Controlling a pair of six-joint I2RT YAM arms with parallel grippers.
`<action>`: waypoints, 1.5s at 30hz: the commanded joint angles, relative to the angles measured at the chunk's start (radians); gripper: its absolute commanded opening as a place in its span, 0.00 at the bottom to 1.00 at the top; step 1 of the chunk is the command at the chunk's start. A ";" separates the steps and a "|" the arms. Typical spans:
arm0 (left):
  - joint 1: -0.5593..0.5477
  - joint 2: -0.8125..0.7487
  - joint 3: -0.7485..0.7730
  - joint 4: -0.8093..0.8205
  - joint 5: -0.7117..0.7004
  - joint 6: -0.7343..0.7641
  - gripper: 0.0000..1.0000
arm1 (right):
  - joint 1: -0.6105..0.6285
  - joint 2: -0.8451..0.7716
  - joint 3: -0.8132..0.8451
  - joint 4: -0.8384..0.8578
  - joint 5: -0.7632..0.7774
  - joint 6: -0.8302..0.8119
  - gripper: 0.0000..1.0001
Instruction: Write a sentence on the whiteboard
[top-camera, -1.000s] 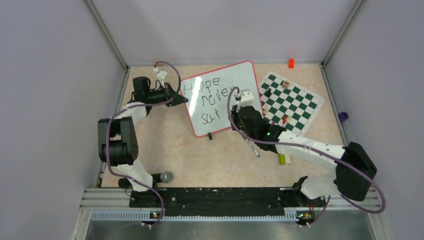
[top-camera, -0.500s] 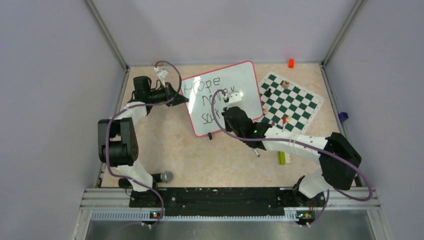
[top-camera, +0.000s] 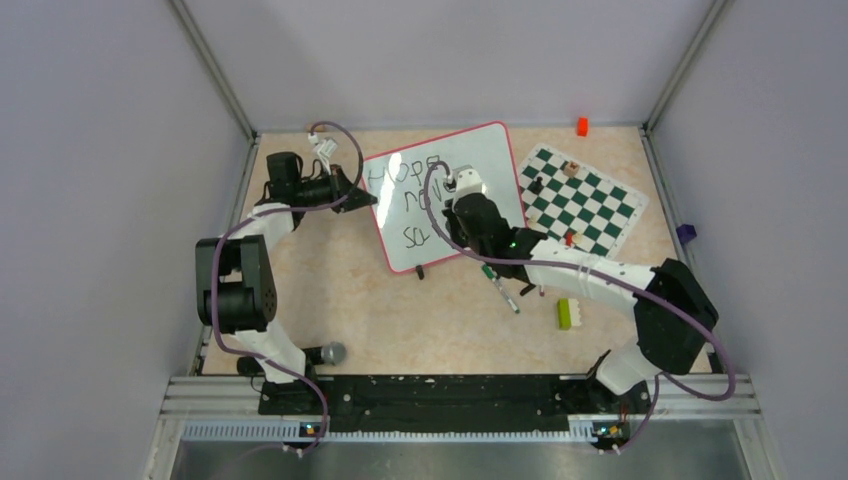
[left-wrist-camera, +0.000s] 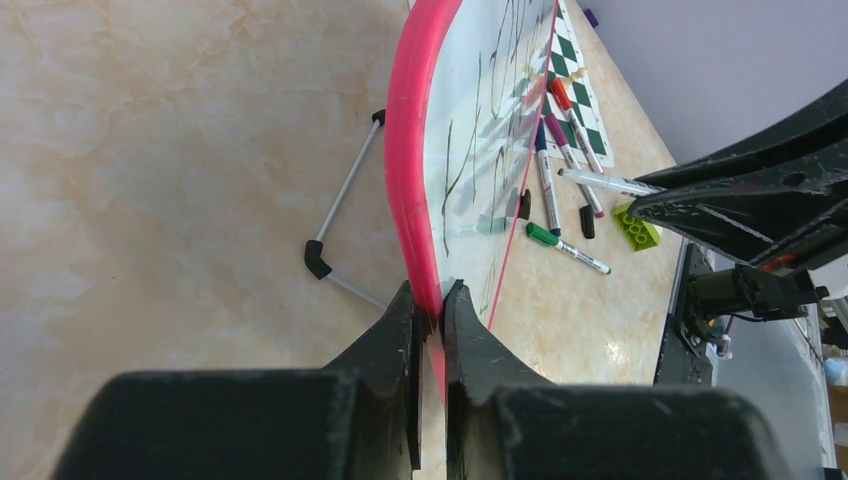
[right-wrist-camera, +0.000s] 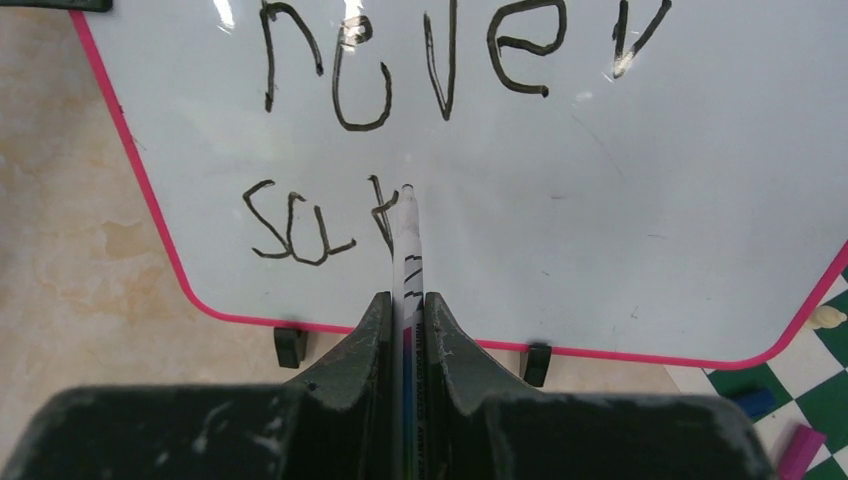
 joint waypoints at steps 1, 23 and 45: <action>-0.020 0.017 -0.022 -0.032 -0.202 0.142 0.00 | -0.019 0.002 0.032 0.000 -0.061 -0.016 0.00; -0.022 0.024 -0.020 -0.033 -0.197 0.139 0.00 | -0.018 0.065 0.082 -0.042 0.006 0.004 0.00; -0.022 0.026 -0.018 -0.035 -0.199 0.139 0.00 | -0.019 0.131 0.146 -0.081 0.047 0.011 0.00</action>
